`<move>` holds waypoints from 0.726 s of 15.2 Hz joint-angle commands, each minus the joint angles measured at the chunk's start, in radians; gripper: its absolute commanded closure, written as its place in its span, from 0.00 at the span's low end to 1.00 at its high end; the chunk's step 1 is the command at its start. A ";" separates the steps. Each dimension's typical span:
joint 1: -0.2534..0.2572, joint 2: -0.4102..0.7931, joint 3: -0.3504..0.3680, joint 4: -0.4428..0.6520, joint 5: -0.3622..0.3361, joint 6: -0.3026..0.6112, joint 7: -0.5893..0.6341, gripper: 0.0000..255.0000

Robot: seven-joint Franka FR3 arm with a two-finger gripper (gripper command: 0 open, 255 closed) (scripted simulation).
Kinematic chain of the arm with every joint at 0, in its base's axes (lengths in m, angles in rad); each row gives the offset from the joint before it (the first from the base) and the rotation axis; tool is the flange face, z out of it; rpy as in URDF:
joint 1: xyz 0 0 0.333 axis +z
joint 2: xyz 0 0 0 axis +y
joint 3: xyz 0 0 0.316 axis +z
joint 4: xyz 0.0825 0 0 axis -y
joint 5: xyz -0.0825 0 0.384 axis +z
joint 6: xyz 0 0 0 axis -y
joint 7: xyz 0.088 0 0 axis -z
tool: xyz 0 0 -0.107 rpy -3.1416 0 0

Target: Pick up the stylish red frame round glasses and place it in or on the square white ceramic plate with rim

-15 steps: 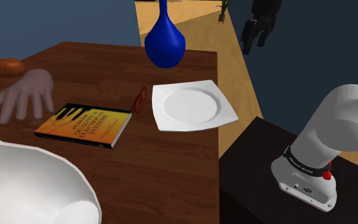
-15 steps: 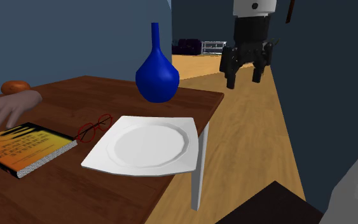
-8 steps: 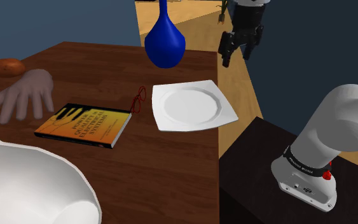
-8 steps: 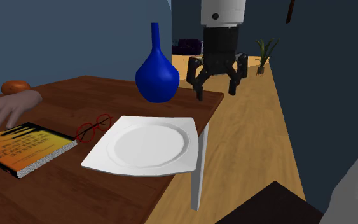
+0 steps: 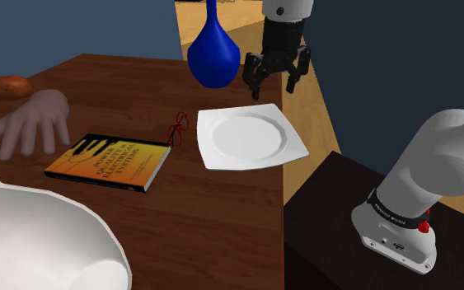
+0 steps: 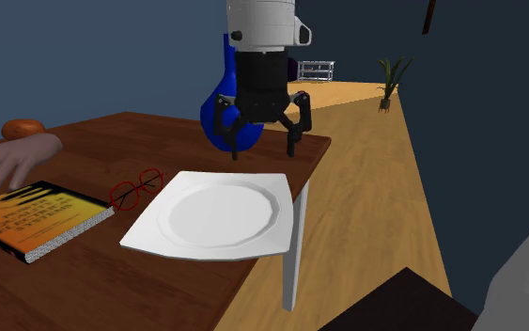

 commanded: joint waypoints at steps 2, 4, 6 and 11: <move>-0.018 0.092 0.077 0.055 0.014 0.051 0.133 0.00; -0.033 0.155 0.126 0.101 0.012 0.077 0.221 0.00; -0.049 0.224 0.174 0.152 -0.001 0.101 0.311 0.00; -0.084 0.425 0.290 0.308 -0.086 0.145 0.554 0.00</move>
